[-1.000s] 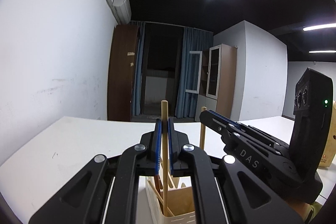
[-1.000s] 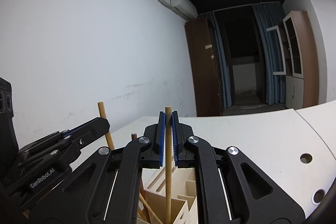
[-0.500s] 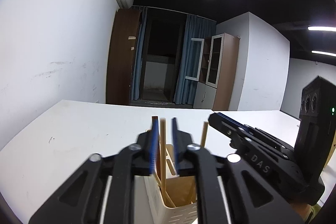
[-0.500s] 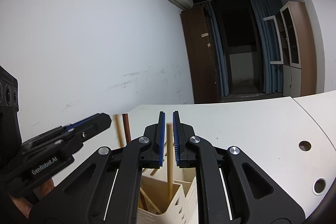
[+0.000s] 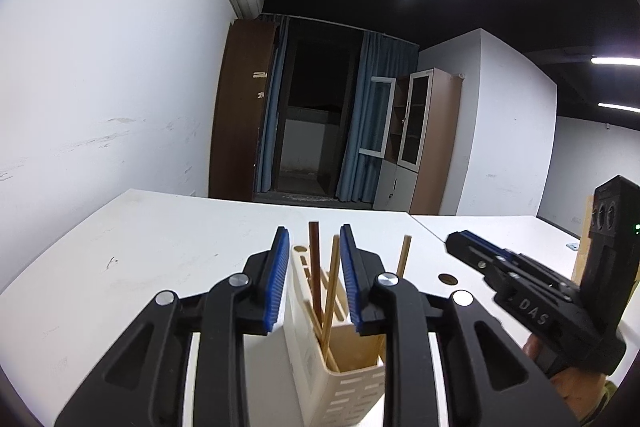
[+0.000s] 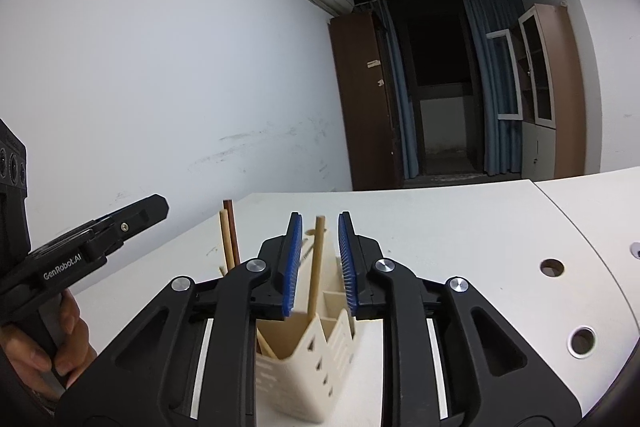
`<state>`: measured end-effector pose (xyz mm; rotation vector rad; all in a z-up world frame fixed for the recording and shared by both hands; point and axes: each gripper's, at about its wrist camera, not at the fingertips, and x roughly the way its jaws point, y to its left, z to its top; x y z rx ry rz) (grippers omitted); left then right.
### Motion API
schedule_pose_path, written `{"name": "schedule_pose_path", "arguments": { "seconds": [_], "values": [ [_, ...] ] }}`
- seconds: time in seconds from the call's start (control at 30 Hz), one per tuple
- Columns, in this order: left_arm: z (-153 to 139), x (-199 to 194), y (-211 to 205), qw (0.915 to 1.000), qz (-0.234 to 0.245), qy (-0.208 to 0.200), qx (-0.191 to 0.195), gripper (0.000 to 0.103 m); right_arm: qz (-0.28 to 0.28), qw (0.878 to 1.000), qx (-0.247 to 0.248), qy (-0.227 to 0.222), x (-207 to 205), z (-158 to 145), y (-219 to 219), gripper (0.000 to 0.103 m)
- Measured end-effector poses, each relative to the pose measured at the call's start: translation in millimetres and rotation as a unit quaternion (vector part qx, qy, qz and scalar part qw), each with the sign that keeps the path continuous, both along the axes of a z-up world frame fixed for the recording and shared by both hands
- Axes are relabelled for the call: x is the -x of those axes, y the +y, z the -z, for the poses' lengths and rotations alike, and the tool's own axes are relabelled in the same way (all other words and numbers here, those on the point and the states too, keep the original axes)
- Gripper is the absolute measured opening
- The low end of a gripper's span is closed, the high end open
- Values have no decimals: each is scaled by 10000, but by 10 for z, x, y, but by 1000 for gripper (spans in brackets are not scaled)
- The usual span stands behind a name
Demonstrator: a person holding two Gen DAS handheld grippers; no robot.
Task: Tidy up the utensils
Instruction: 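Lower the chopsticks into the holder and open both tools, then move both open tools back down toward the chopsticks on the table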
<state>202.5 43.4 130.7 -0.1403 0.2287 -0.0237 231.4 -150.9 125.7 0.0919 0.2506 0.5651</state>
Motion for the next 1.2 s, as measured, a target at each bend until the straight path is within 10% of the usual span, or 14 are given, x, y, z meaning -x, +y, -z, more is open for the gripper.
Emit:
{"name": "schedule_pose_path", "arguments": {
  "seconds": [1.2],
  "values": [
    [551, 362, -163, 9841, 230, 1708, -442, 40, 93, 9731, 1395, 1831, 594, 800, -67, 48]
  ]
}}
